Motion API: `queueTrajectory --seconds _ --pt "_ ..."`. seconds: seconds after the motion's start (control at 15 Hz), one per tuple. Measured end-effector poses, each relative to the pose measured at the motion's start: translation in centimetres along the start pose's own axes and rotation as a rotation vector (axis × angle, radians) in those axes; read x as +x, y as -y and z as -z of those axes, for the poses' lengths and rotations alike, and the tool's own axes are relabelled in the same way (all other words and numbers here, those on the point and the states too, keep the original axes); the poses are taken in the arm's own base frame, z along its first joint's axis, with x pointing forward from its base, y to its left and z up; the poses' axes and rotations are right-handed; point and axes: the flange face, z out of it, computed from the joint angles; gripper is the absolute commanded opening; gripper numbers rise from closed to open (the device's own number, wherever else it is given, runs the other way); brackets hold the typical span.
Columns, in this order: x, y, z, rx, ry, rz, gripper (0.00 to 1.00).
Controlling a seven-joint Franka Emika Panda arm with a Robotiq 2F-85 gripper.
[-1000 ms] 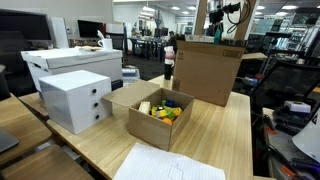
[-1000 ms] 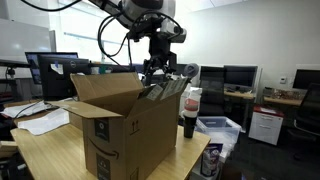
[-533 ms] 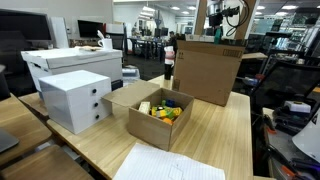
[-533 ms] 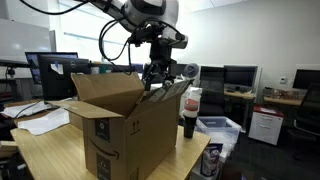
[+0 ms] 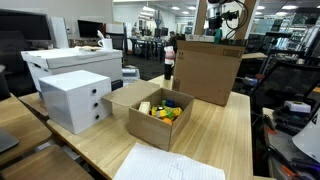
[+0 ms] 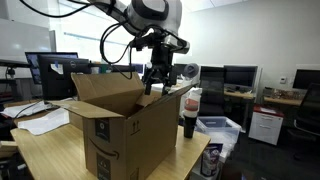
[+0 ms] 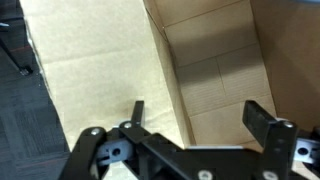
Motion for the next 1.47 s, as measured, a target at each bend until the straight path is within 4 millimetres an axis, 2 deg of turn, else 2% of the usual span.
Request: queueTrajectory --seconds 0.73,1.47 --pt "0.2 -0.2 -0.6 0.029 -0.001 0.004 1.00" --pt "0.5 -0.5 0.8 0.015 -0.046 0.000 1.00"
